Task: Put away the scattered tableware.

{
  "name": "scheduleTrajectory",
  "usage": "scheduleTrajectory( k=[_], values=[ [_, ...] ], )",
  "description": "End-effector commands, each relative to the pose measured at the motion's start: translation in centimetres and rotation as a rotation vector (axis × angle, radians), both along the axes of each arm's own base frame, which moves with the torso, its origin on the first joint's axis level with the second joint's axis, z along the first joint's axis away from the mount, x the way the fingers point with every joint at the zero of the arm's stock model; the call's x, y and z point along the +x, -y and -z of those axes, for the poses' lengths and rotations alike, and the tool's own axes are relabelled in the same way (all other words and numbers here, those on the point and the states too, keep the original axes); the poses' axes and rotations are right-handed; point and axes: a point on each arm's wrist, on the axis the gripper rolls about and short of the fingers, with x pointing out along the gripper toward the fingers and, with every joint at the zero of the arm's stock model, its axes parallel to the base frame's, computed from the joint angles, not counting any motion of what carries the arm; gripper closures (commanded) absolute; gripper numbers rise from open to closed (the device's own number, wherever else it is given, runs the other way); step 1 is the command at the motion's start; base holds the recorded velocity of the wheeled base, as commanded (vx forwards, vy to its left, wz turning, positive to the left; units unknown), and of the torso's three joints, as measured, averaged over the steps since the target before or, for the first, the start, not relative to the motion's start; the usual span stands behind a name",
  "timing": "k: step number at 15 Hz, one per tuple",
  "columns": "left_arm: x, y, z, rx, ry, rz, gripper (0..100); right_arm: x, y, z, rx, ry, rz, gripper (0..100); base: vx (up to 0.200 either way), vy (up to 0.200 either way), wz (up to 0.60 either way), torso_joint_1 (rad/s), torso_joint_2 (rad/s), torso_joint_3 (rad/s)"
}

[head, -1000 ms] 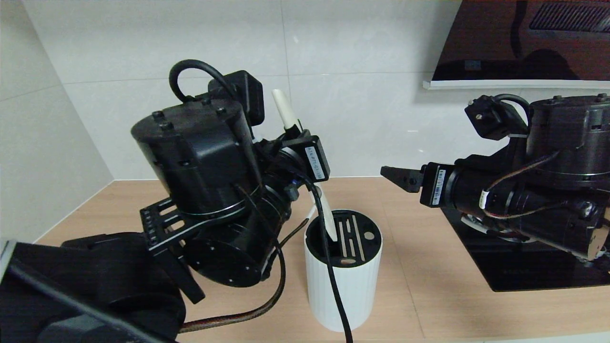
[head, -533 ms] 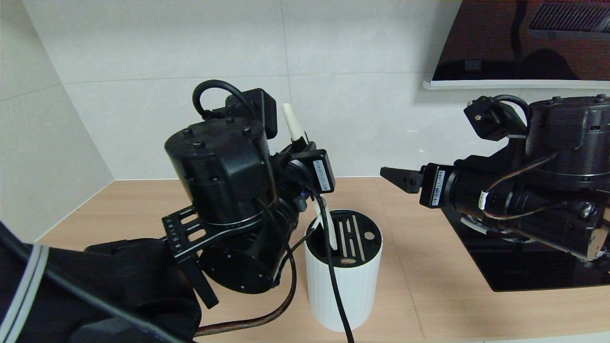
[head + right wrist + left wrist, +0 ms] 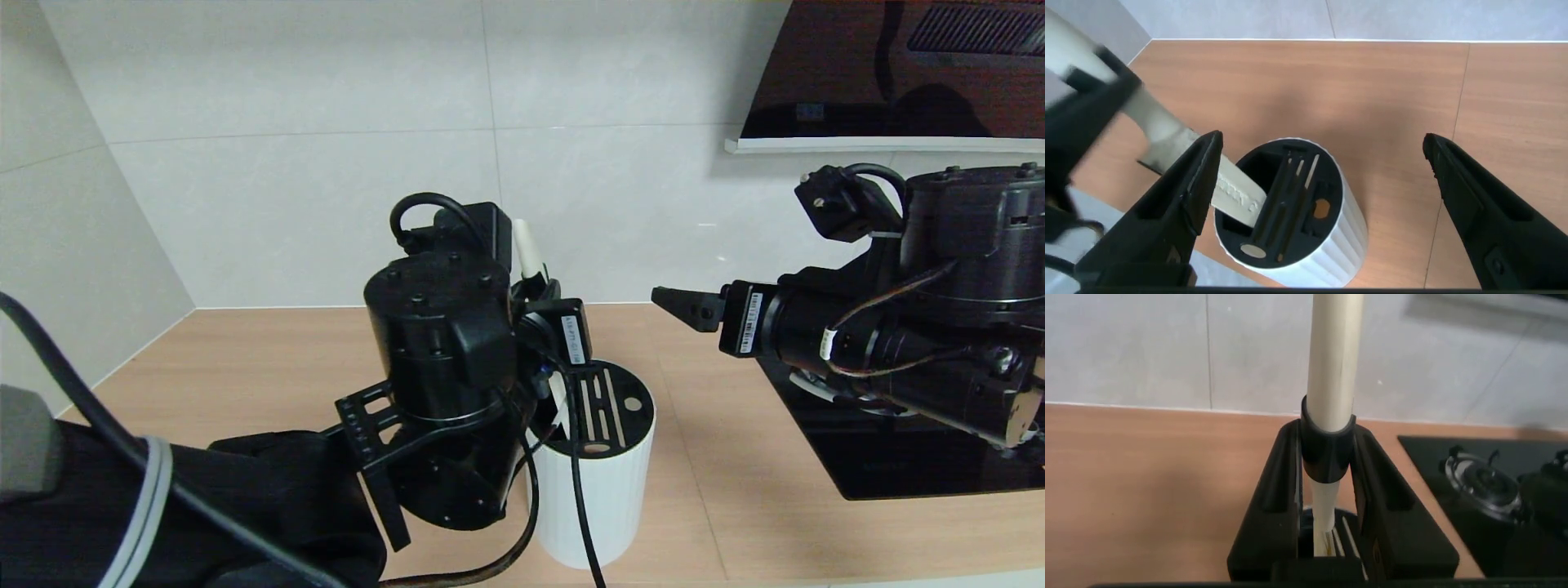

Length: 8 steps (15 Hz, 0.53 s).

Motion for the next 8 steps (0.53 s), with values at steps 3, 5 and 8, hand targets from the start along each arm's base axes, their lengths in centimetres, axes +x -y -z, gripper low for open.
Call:
scheduleTrajectory(
  k=[3, 5, 8],
  values=[
    [0.0, 0.5, 1.1, 0.025, -0.021, 0.01, 100, 0.0, 0.0, 0.0, 0.0, 0.0, -0.001, 0, 0.0, 0.0, 0.0, 0.0, 0.0, 0.0],
    [-0.3, 0.8, 1.9, 0.047, -0.037, 0.024, 100, 0.0, 0.0, 0.0, 0.0, 0.0, -0.001, 0, 0.0, 0.0, 0.0, 0.0, 0.0, 0.0],
    [-0.4, 1.4, 3.0, 0.066, -0.051, 0.031, 100, 0.0, 0.0, 0.1, -0.001, -0.001, -0.001, 0, 0.0, 0.0, 0.0, 0.0, 0.0, 0.0]
  ],
)
